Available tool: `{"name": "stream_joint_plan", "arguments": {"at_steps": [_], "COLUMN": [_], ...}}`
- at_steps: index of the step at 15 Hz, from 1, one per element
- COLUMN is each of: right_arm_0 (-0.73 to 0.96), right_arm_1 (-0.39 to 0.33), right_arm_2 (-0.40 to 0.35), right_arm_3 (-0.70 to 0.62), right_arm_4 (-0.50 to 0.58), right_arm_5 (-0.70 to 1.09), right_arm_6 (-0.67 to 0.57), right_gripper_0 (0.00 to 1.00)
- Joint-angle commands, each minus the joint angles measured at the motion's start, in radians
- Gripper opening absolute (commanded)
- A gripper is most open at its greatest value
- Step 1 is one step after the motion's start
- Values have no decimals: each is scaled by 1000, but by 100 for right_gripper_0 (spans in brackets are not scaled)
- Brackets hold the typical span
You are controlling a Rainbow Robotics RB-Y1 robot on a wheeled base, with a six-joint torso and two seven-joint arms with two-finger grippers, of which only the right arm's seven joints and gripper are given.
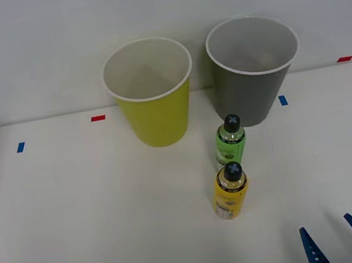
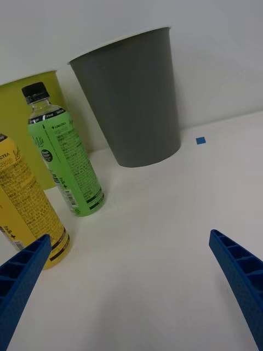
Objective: Put cans in the gray bin, plastic bottles in the light green bin
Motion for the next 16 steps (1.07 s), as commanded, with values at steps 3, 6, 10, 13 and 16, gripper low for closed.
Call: {"name": "stream_joint_plan", "arguments": {"at_steps": [3,6,10,13,16], "right_arm_0": [-46,-52,-48,-42,-40], "right_arm_1": [37,57,82,71,39], "right_arm_2": [-120,-152,-161,-161,-161], "right_arm_3": [10,11,11,11,11], "right_arm_4": [226,273,270,263,235], "right_arm_5": [-68,-104,-113,-123,-123], "right_arm_6": [23,20,2,-78,-89], "right_gripper_0": [100,100,100,100,100]}}
